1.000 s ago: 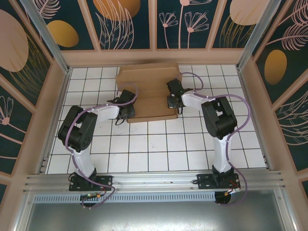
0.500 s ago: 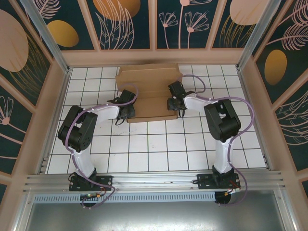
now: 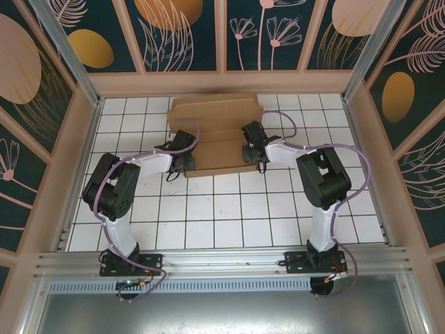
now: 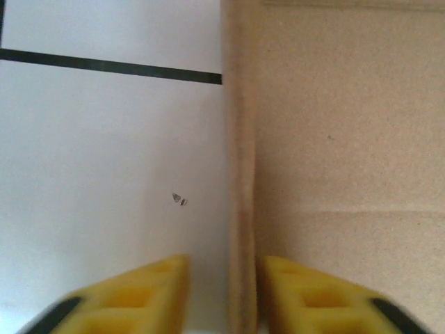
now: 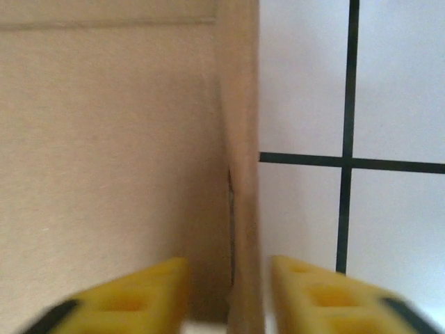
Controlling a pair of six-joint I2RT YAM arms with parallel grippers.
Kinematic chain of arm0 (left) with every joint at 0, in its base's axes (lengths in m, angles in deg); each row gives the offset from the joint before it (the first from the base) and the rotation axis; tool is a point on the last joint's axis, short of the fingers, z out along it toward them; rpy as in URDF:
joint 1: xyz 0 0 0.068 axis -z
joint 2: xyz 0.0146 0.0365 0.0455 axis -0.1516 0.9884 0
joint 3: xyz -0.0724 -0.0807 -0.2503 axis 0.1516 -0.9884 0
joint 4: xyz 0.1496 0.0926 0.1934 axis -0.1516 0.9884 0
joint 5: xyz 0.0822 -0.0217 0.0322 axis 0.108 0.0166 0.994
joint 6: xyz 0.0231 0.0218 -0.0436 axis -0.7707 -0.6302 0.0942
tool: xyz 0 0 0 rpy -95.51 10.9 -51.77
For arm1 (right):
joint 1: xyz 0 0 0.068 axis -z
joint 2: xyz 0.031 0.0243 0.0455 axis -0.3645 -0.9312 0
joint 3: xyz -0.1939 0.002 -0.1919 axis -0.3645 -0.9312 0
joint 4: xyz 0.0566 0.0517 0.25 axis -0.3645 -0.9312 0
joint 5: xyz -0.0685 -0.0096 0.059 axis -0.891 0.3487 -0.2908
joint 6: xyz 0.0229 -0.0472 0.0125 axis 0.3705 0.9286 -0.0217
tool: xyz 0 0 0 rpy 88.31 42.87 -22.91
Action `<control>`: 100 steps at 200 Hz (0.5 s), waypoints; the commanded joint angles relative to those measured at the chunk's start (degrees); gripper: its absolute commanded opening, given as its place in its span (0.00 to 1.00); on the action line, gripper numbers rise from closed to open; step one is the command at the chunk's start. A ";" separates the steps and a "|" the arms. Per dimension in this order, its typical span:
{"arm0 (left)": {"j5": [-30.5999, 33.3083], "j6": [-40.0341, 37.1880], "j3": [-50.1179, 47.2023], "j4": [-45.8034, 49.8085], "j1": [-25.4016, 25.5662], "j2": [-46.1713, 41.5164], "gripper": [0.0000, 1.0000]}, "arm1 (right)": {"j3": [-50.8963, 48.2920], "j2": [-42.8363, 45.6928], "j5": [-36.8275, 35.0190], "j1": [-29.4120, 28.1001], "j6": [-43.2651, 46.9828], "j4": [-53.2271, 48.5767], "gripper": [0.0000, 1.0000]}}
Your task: Fold the paper box
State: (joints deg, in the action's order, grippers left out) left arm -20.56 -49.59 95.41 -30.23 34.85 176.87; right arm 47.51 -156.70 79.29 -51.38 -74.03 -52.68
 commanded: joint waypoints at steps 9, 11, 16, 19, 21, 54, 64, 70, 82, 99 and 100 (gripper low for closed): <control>-0.44 -1.51 -1.75 -3.81 -0.15 -4.98 0.64 | -3.88 8.51 1.62 1.22 2.64 8.41 0.72; -0.44 -1.59 -1.88 -3.95 -0.12 -5.29 0.65 | -4.15 8.77 1.88 1.36 2.79 8.85 0.73; -0.45 -1.85 -2.11 -4.28 -0.12 -5.84 0.69 | -4.93 9.82 2.44 1.64 3.18 9.81 0.74; -0.40 -2.01 -2.25 -4.45 -0.14 -6.23 0.71 | -5.38 10.41 2.98 1.78 3.43 10.52 0.75; -0.37 -2.26 -2.29 -4.50 -0.14 -6.50 0.72 | -5.71 10.81 3.28 1.89 3.58 10.94 0.75; 2.63 -5.89 -1.54 -3.14 -0.18 -10.19 0.99 | -9.76 16.56 6.81 2.99 6.61 17.42 0.79; 3.74 -7.28 -1.26 -2.77 -0.19 -11.33 0.99 | -10.22 18.06 7.55 3.18 8.80 18.22 0.79; 4.35 -7.79 -1.10 -2.67 -0.20 -12.07 0.99 | -10.25 18.64 7.87 3.35 10.19 18.43 0.79; 4.89 -8.67 -1.16 -3.29 -0.21 -13.87 0.99 | -9.45 19.39 8.24 4.02 12.26 17.76 0.78; 5.40 -9.54 -2.69 -7.07 -0.29 -17.57 0.99 | -6.26 18.91 9.48 6.00 14.72 14.81 0.79; 5.42 -9.62 -2.80 -7.38 -0.29 -17.84 0.99 | -6.03 18.84 9.80 6.13 14.79 14.64 0.79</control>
State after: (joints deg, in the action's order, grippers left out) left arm -17.65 -56.11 93.64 -33.16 34.85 164.19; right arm 38.44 -138.82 86.24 -47.64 -64.66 -37.68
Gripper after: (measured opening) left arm 0.987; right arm 0.784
